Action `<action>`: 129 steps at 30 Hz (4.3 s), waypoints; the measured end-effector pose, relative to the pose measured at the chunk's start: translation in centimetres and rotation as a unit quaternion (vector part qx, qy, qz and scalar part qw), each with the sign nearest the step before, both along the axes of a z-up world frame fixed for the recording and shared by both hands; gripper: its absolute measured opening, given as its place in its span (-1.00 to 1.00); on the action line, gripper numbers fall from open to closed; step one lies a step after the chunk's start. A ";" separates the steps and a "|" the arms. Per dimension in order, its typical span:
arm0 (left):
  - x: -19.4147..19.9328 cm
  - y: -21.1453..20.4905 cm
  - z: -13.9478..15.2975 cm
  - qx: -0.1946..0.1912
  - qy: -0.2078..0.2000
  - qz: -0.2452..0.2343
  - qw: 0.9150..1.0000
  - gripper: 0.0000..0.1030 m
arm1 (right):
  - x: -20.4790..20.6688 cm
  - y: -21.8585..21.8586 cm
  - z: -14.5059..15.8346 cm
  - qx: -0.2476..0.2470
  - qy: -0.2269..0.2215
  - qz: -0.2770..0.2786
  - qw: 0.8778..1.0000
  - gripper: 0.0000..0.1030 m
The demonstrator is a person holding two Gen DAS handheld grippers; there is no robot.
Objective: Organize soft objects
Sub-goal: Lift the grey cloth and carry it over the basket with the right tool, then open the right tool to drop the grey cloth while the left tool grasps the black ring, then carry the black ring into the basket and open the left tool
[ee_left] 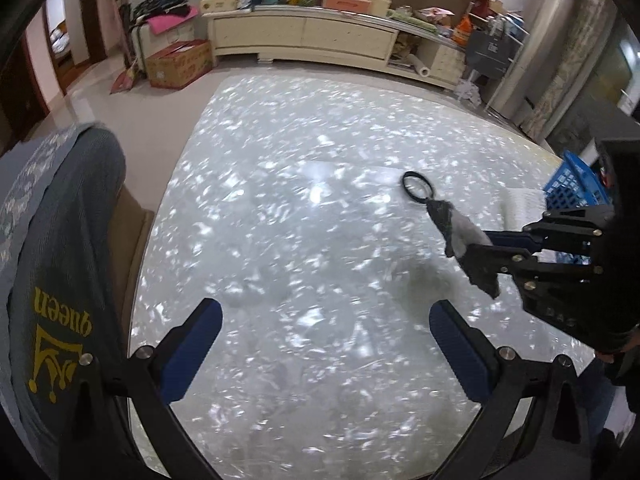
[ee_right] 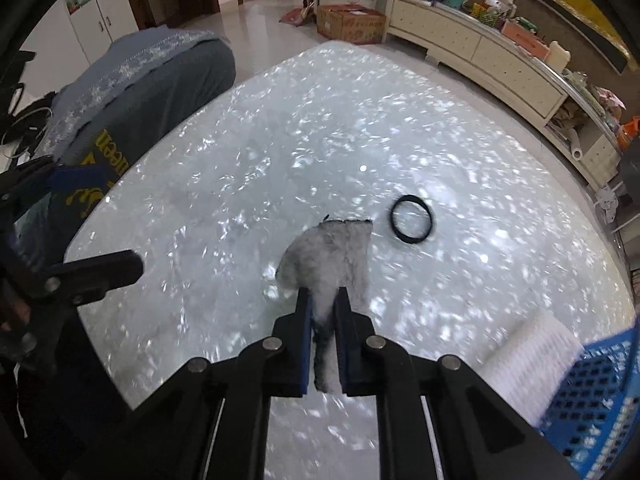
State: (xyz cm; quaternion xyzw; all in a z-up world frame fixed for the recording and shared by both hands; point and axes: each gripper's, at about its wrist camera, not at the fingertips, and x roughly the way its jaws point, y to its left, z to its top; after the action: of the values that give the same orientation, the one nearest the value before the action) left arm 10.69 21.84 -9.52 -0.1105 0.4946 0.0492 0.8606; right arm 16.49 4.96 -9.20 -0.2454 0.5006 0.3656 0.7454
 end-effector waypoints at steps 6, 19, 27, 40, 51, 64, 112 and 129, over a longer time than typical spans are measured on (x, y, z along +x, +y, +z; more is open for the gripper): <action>1.3 -2.6 1.9 0.007 -0.009 -0.029 1.000 1.00 | 0.7 -5.2 3.5 0.021 -0.013 -0.031 0.999 -0.81; 8.0 -6.2 1.5 0.000 0.024 -0.072 0.997 1.00 | 2.0 -17.1 9.3 0.043 -0.062 -0.116 0.990 -0.81; 13.1 -7.0 -1.3 -0.002 0.052 -0.073 0.996 1.00 | 2.2 -21.9 9.7 0.045 -0.071 -0.162 0.983 -0.81; 19.1 -5.6 -5.9 0.009 0.092 -0.049 0.995 0.66 | 3.3 -25.8 10.2 0.052 -0.070 -0.211 0.974 -0.80; 20.9 -6.4 -8.3 0.028 0.121 -0.045 0.991 0.31 | 3.8 -27.1 10.6 0.033 -0.112 -0.239 0.964 -0.80; 22.5 -7.8 -7.8 0.043 0.115 -0.056 0.991 -0.82 | 7.3 -25.6 3.9 -0.006 -0.051 -0.246 0.968 -0.79; 7.3 -23.8 9.4 -0.006 -0.036 -0.214 0.976 -0.93 | -0.8 -30.7 7.8 0.067 -0.060 -0.294 0.951 0.99; 8.3 -35.5 9.8 -0.014 -0.025 -0.315 0.949 -0.93 | -3.3 -34.9 8.4 0.094 -0.079 -0.332 0.935 0.99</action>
State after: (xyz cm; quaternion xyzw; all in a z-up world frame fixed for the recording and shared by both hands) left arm 18.99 -13.64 0.27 0.0379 0.4833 -0.2341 0.8427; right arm 13.20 -29.98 -0.83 -0.0225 0.4561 0.1223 0.8812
